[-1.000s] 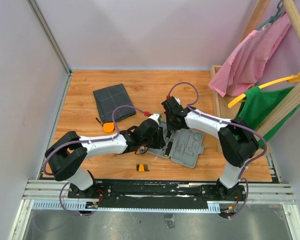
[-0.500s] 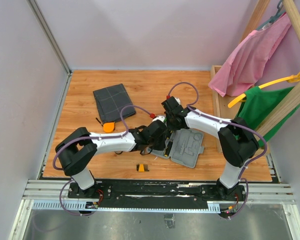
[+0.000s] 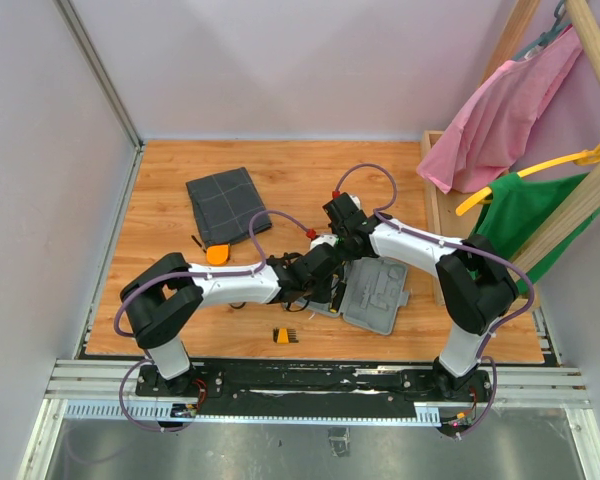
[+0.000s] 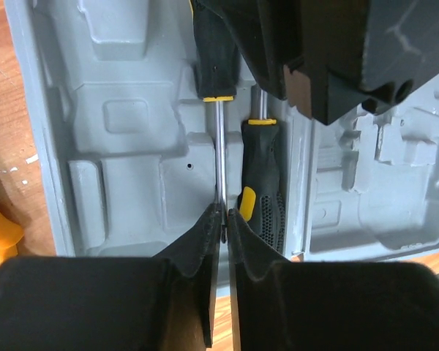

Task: Sort the tools into containers
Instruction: Adjust the screwdriver in the storage box.

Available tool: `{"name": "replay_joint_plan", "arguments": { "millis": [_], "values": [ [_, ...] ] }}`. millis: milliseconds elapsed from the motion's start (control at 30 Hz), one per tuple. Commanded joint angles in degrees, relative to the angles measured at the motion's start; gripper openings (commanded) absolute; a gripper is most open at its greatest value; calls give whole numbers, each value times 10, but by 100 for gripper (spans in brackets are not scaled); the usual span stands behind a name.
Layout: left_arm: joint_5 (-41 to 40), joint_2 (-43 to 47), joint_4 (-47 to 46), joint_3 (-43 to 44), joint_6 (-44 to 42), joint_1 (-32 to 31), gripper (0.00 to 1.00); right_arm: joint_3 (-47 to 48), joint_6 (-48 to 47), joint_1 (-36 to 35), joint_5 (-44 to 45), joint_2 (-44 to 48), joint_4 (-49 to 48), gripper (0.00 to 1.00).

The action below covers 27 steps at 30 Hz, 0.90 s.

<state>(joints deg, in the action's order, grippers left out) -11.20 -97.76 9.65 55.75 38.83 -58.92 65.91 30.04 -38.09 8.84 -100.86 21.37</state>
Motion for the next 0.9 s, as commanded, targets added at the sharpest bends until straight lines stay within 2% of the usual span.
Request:
{"name": "replay_joint_plan", "arguments": {
  "millis": [0,333,867],
  "values": [
    [-20,-13,25,11,-2,-8,12,-20,-8,7,20,-11,27,20],
    [-43,-33,53,-12,15,-17,1,-31,1,7,23,-22,27,19],
    [-10,-142,81,-47,84,-79,0,-83,19,17,3,-29,-4,18]
  ]
}}
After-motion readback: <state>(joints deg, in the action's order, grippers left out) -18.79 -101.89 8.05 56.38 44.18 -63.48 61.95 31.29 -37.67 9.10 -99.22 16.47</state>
